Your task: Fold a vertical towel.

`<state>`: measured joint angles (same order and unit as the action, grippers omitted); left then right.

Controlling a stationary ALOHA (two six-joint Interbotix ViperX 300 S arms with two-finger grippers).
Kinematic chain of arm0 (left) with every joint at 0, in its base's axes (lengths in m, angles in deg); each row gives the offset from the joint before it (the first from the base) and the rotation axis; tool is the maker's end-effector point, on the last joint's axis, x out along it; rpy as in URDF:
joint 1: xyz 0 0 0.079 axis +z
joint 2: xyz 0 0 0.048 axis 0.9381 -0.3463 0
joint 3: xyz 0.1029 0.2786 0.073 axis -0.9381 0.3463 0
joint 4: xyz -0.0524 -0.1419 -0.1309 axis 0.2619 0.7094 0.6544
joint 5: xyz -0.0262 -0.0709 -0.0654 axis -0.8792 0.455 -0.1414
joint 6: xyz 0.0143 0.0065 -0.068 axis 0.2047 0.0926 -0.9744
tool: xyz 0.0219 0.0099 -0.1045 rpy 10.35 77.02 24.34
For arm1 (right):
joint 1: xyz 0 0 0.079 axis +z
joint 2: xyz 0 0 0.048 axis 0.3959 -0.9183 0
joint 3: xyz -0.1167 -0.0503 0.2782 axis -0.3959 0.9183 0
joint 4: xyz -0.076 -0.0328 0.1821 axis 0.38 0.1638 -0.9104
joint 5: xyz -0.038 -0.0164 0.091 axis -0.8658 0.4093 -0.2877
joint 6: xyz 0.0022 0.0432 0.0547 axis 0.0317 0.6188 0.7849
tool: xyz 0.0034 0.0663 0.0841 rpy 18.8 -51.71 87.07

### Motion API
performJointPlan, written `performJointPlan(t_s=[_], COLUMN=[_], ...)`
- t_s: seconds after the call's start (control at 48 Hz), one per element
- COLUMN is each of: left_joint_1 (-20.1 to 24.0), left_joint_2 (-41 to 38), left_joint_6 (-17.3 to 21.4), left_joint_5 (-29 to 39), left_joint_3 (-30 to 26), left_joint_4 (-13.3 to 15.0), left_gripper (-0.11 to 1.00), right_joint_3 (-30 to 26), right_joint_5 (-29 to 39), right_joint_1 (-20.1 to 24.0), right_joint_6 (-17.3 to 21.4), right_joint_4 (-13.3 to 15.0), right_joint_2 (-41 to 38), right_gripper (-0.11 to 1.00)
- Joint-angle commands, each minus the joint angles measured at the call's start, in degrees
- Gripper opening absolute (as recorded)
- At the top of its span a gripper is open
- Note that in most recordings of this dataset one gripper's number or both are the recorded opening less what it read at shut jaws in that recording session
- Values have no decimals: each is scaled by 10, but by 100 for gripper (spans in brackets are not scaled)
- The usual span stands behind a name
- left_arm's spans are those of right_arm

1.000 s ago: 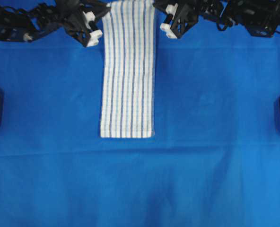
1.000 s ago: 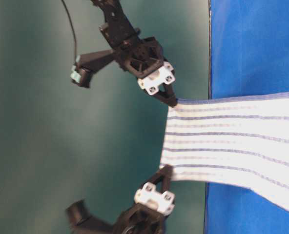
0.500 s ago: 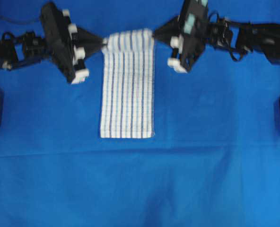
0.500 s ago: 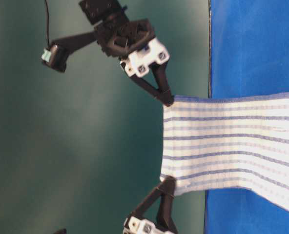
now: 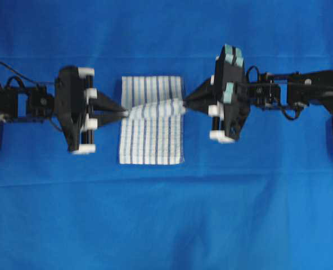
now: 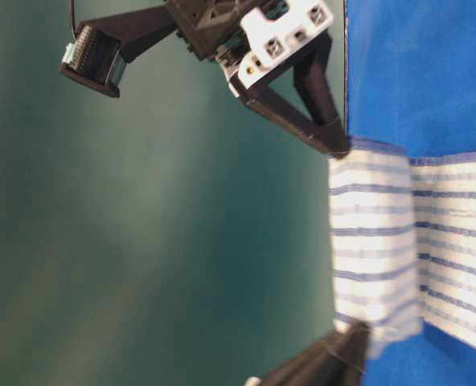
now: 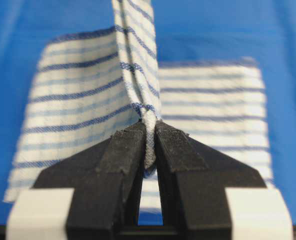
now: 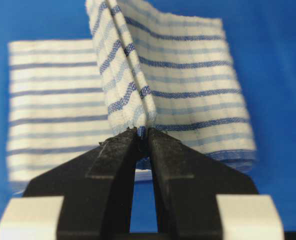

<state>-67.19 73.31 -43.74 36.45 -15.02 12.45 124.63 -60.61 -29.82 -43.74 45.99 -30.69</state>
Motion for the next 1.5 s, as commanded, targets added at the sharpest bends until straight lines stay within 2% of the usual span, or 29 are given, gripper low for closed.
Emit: performJointPlan(t_s=[0.0, 0.271, 0.459, 1.209, 1.251, 1.313, 1.355, 1.417, 1.48], left_joint_1=[-18, -59, -76, -80, -80, -80, -80, -79, -79], left_joint_2=[-13, -75, -77, -86, -86, -85, -84, -84, -83], left_joint_6=[-7, -47, -54, -54, -54, -54, -54, -53, -53], left_joint_5=[-3, -10, -7, 13, 14, 17, 19, 21, 22], left_joint_3=[0, -9, -11, -21, -21, -22, -22, -23, -25], left_joint_4=[0, -1, 0, 0, 0, 0, 0, -1, 0], left_gripper=[5, 5, 5, 6, 11, 26, 38, 54, 61], right_joint_3=[-3, -9, -11, -20, -24, -28, -32, -36, -38], right_joint_5=[4, -5, -39, -44, -43, -43, -43, -42, -38], right_joint_1=[19, 54, 68, 74, 76, 79, 82, 85, 88], right_joint_6=[1, 1, 1, 3, 3, 3, 3, 3, 3], right_joint_4=[-17, -65, -82, -88, -88, -87, -88, -88, -88], right_joint_2=[-4, -60, -90, -101, -102, -104, -105, -105, -103], right_gripper=[12, 12, 12, 12, 13, 14, 23, 42, 58])
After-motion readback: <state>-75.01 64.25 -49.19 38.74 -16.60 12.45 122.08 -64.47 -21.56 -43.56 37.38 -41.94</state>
